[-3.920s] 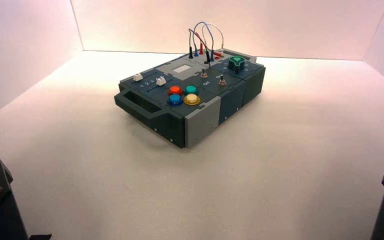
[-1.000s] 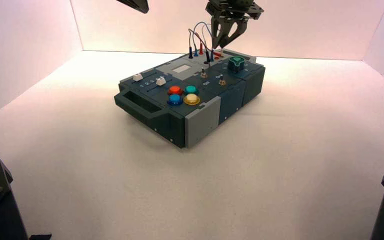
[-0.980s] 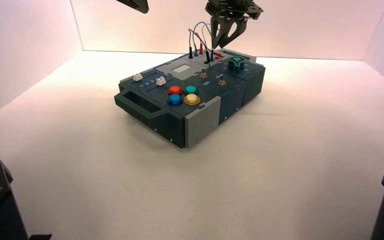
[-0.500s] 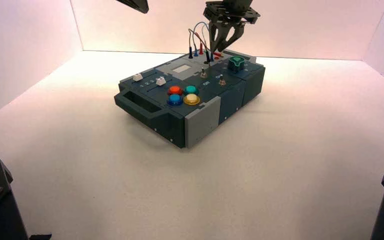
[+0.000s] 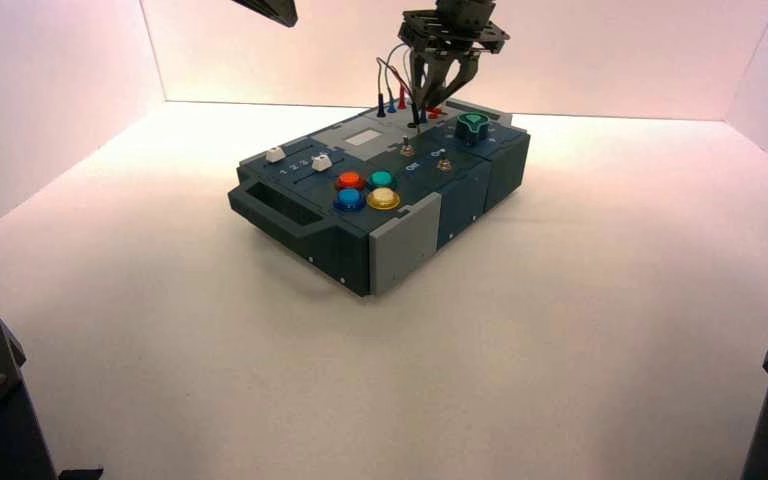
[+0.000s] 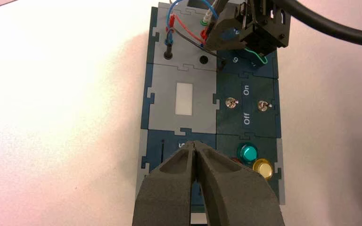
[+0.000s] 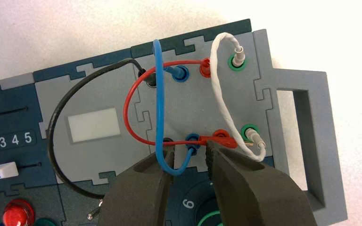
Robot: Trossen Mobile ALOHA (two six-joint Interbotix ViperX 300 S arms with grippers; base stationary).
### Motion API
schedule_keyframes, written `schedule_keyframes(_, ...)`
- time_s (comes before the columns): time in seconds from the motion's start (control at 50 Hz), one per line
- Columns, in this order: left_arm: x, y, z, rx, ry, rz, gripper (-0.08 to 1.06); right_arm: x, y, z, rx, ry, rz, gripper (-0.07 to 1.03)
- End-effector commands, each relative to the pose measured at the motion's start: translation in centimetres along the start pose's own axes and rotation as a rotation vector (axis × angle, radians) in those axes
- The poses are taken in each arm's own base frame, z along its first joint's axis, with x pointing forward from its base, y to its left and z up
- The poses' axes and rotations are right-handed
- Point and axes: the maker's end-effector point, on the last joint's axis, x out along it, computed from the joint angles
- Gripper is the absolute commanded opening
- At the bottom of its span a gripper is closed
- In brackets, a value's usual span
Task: Pull the blue wire.
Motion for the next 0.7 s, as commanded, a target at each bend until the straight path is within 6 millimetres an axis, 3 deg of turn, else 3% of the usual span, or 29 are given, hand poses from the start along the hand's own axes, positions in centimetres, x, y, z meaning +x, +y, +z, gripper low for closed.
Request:
schedule_keyframes(0.02,-0.6,-0.2,0.8,0.011,-0.026,0.005,-0.03,-1.3,0.2,1.6,-0.017,-0.046,-0.007,0.28)
schedule_keyframes(0.28,-0.6,-0.2,0.8,0.011,-0.024,0.005,-0.03,-0.9,0.0,1.3,-0.020,-0.030,-0.010,0.18)
schedule_keyframes(0.44,-0.6,-0.2,0.8,0.010,-0.025,0.004,-0.03,-1.0,-0.1,1.1,-0.047,-0.009,-0.025,-0.03)
schedule_keyframes(0.7,-0.6,-0.2,0.8,0.010,-0.025,0.004,-0.03,-2.1,-0.3,1.7,-0.057,-0.024,-0.038,-0.02)
